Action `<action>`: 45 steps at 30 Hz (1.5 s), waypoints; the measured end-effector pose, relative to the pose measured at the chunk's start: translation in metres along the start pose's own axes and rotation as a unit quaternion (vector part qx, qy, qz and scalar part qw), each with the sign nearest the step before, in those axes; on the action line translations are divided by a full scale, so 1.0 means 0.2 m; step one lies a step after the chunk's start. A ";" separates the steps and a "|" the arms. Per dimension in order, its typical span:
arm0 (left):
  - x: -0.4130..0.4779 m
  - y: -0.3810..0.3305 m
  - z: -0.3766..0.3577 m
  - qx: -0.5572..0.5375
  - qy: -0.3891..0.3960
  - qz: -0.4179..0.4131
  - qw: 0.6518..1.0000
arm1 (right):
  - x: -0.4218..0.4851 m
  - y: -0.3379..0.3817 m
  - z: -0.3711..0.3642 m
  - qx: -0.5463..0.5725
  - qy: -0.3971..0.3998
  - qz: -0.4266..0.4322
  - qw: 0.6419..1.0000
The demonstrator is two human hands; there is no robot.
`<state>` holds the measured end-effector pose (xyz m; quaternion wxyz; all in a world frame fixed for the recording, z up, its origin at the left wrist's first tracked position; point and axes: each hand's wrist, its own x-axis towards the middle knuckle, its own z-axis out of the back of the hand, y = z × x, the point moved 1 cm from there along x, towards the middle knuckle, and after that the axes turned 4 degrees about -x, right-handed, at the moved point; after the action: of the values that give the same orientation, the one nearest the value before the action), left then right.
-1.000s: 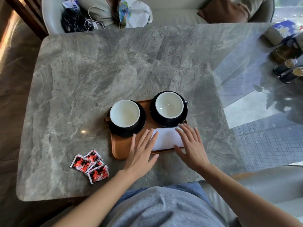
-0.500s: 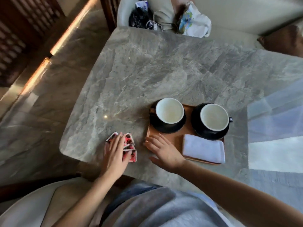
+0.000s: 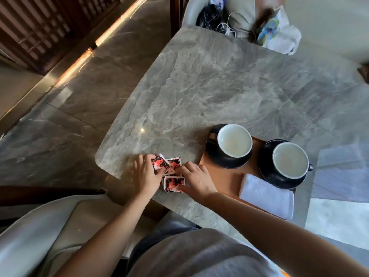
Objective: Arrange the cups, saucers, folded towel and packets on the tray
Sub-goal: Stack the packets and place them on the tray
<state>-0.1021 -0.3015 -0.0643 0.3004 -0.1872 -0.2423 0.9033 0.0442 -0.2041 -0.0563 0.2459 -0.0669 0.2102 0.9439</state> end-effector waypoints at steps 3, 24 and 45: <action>0.00 0.00 0.00 -0.092 0.028 0.024 0.995 | 0.00 0.00 -0.01 0.002 -0.003 -0.009 1.000; -0.15 -0.10 0.00 -0.503 0.190 0.193 0.820 | -0.01 -0.01 0.29 0.344 -0.071 -0.098 0.931; -0.22 -0.11 0.05 -0.603 0.373 0.259 0.656 | 0.06 0.11 0.22 0.321 0.065 -0.046 0.944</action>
<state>-0.0638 -0.3179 -0.0353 -0.0591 -0.7035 -0.5431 0.4546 0.0215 -0.1962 -0.0115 0.2831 -0.0548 0.5145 0.8075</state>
